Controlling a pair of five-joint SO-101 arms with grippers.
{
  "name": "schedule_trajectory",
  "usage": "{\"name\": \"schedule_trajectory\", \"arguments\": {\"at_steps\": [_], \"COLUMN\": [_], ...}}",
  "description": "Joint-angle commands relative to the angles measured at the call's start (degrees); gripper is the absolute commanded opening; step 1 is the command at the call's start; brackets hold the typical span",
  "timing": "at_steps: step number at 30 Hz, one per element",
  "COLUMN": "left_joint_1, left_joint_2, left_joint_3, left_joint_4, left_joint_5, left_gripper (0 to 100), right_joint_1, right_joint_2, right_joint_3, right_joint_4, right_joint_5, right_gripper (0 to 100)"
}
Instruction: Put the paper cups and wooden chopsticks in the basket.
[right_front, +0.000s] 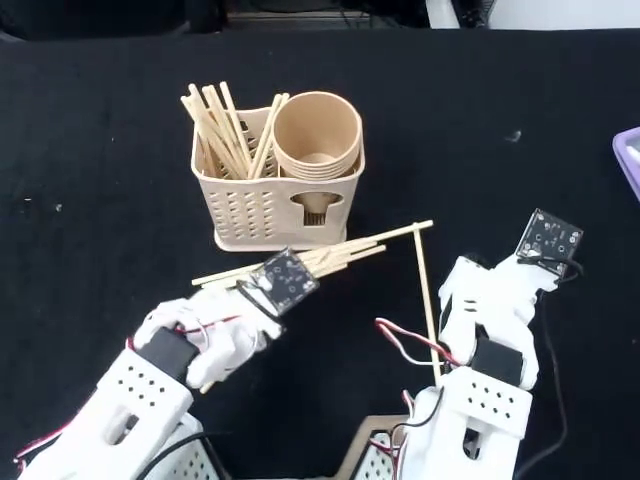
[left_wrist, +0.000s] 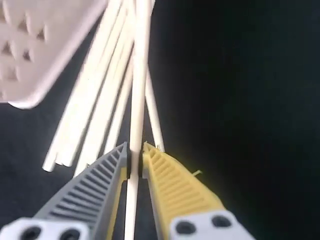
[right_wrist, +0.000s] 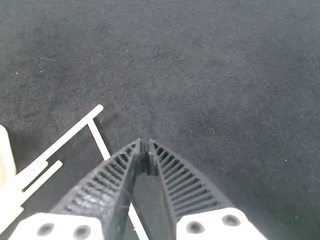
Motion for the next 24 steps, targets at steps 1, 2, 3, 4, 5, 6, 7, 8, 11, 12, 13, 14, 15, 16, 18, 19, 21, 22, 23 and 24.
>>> {"name": "schedule_trajectory", "arguments": {"at_steps": [1, 2, 3, 4, 5, 6, 7, 8, 11, 12, 13, 14, 15, 16, 18, 19, 21, 22, 23, 24], "left_joint_1": [-0.7, -0.7, -0.7, -0.8, -0.8, -0.7, -0.7, -0.6, 0.0, 0.0, 0.0, 0.0, 0.0, 0.0, 0.0, 0.0, 0.0, 0.0, 0.0, 0.0], "left_joint_2": [-0.2, -0.2, -0.2, -0.2, -0.1, 0.1, 0.7, 2.1, 9.1, 11.9, 14.1, 16.4, 18.4, 20.0, 22.7, 24.1, 26.4, 27.4, 28.5, 29.5], "left_joint_3": [1.5, 1.4, 0.9, 0.4, 0.0, -0.2, -0.5, -0.7, -3.4, -4.7, -6.1, -7.6, -9.2, -10.7, -13.1, -14.2, -15.6, -15.7, -15.7, -15.4], "left_joint_4": [-2.3, -2.3, -2.3, -2.3, -2.3, -2.2, -2.1, -1.6, 0.2, 0.3, 0.2, 0.1, 0.1, 0.1, 0.1, 0.1, -0.3, -1.5, -2.9, -4.4], "left_joint_5": [-0.9, -0.9, -0.9, -0.6, 0.4, 1.6, 2.5, 2.8, 3.0, 3.1, 3.1, 3.1, 3.2, 3.2, 3.2, 3.2, 4.1, 5.2, 6.3, 7.4], "left_gripper": [3, 3, 3, 3, 3, 3, 3, 3, 3, 3, 3, 3, 3, 3, 3, 3, 3, 3, 3, 3], "right_joint_1": [-0.8, -0.8, -0.8, -0.8, -0.8, -0.8, -0.8, -0.8, -0.8, -0.8, -0.8, -0.8, -0.8, -0.8, -0.8, -0.8, -0.8, -0.8, -0.8, -0.8], "right_joint_2": [-0.3, -0.3, -0.3, -0.3, -0.3, -0.3, -0.3, -0.3, -0.3, -0.3, -0.3, -0.3, -0.3, -0.3, -0.3, -0.3, -0.3, -0.3, -0.3, -0.3], "right_joint_3": [-0.2, -0.2, -0.2, -0.2, -0.2, -0.2, -0.2, -0.2, -0.2, -0.2, -0.2, -0.2, -0.2, -0.2, -0.2, -0.2, -0.2, -0.2, -0.2, -0.2], "right_joint_4": [-1.4, -1.4, -1.4, -1.4, -1.4, -1.4, -1.4, -1.4, -1.4, -1.4, -1.4, -1.4, -1.4, -1.4, -1.4, -1.4, -1.4, -1.4, -1.4, -1.4], "right_joint_5": [0.5, 0.5, 0.5, 0.5, 0.5, 0.5, 0.5, 0.5, 0.5, 0.5, 0.5, 0.5, 0.5, 0.5, 0.5, 0.5, 0.5, 0.5, 0.5, 0.5], "right_gripper": [1.9, 1.9, 1.9, 1.9, 1.9, 1.9, 1.9, 1.9, 1.9, 1.9, 1.9, 1.9, 1.9, 1.9, 1.9, 1.9, 1.9, 1.9, 1.9, 1.9]}}
